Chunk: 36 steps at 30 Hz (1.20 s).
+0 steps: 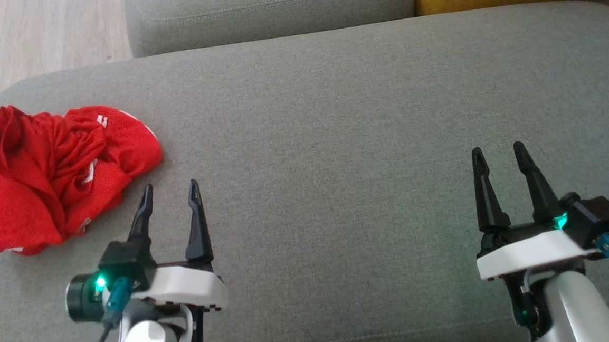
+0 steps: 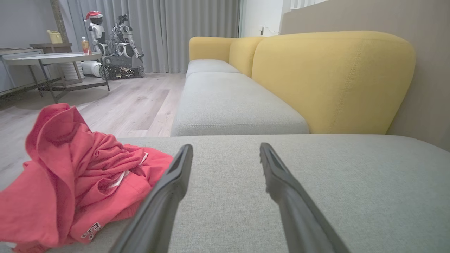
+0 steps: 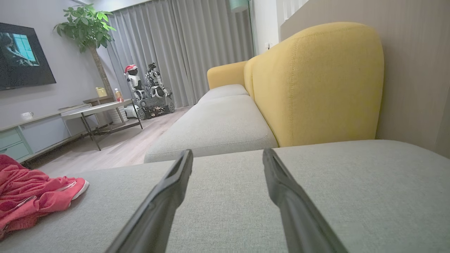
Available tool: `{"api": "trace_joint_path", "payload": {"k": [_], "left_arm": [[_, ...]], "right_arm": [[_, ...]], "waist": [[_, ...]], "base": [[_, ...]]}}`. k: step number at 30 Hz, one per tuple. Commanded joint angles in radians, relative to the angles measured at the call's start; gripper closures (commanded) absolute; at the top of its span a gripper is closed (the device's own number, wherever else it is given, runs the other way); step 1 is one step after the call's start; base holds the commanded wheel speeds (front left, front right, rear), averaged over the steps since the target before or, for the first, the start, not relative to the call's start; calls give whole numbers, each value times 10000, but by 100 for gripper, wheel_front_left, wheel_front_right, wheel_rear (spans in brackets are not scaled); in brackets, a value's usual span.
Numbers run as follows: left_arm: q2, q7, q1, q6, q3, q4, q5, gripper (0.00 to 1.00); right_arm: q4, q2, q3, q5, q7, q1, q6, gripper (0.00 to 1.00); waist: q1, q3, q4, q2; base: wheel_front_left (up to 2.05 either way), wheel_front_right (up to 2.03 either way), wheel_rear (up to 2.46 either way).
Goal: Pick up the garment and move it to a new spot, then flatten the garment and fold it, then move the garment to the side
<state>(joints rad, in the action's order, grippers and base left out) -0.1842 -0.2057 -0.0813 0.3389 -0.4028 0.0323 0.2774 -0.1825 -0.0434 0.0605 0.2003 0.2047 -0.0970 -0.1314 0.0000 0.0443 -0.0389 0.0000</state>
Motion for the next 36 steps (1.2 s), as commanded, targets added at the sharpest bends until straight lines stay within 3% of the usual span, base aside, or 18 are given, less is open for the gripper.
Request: {"api": "trace_joint_path", "payload": {"k": [1, 11, 19, 30, 36], "left_arm": [[-24, -162, -408, -45, 418, -428, -98, 0], [714, -454, -7, -1207, 1468, -205, -1102, 0], [1098, -561, 37, -1826, 1909, -28, -1808, 0], [1300, -561, 119, -2239, 2261, 185, -1845, 0], [1330, -561, 62, -2299, 2362, 272, -1849, 0]], "right_arm": [[258, -62, 279, -22, 168, -599, 7, 0], [-265, -67, 581, -540, 463, -781, 7, 0], [-466, -68, 636, -1054, 571, -853, 7, 0], [-721, -68, 697, -814, 571, -848, 7, 0], [-770, -68, 803, -621, 571, -791, 7, 0]], "waist": [[0, 5, -10, 0], [0, 34, -79, 0], [0, 16, -17, 0], [0, -38, 137, 0], [0, -67, 729, 0]], "base": [[0, 0, 0], [0, 0, 0], [0, 0, 0], [0, 0, 0], [0, 0, 0]]}}
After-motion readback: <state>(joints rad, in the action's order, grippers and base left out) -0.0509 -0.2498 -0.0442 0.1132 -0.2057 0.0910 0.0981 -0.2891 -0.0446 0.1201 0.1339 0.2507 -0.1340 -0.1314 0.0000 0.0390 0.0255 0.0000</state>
